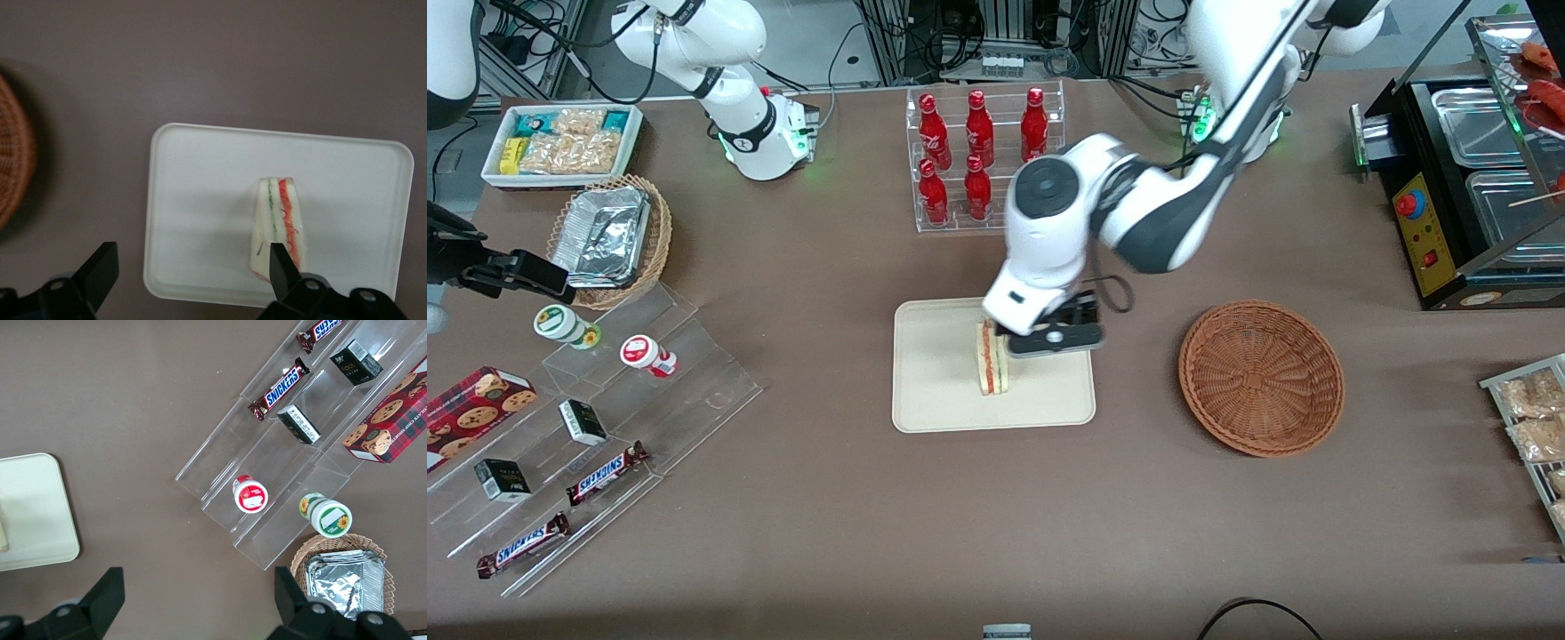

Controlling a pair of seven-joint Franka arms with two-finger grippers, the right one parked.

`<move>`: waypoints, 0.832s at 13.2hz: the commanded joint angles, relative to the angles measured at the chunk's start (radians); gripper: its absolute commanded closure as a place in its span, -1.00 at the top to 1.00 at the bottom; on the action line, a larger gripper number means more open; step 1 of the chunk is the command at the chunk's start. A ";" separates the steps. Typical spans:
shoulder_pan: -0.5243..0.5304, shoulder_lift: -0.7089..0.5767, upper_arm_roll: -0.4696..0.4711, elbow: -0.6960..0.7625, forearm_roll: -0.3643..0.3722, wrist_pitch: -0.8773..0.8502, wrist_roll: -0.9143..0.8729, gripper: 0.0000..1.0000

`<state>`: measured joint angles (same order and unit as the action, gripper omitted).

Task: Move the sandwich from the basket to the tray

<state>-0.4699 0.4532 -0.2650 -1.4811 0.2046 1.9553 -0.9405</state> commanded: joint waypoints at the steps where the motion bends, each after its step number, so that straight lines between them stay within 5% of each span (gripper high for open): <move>1: 0.097 -0.137 -0.008 -0.059 -0.048 -0.103 0.021 1.00; 5: 0.252 -0.269 -0.005 -0.057 -0.166 -0.257 0.282 1.00; 11: 0.453 -0.416 -0.002 -0.056 -0.211 -0.438 0.635 1.00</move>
<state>-0.0803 0.1119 -0.2596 -1.4973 0.0224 1.5540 -0.4054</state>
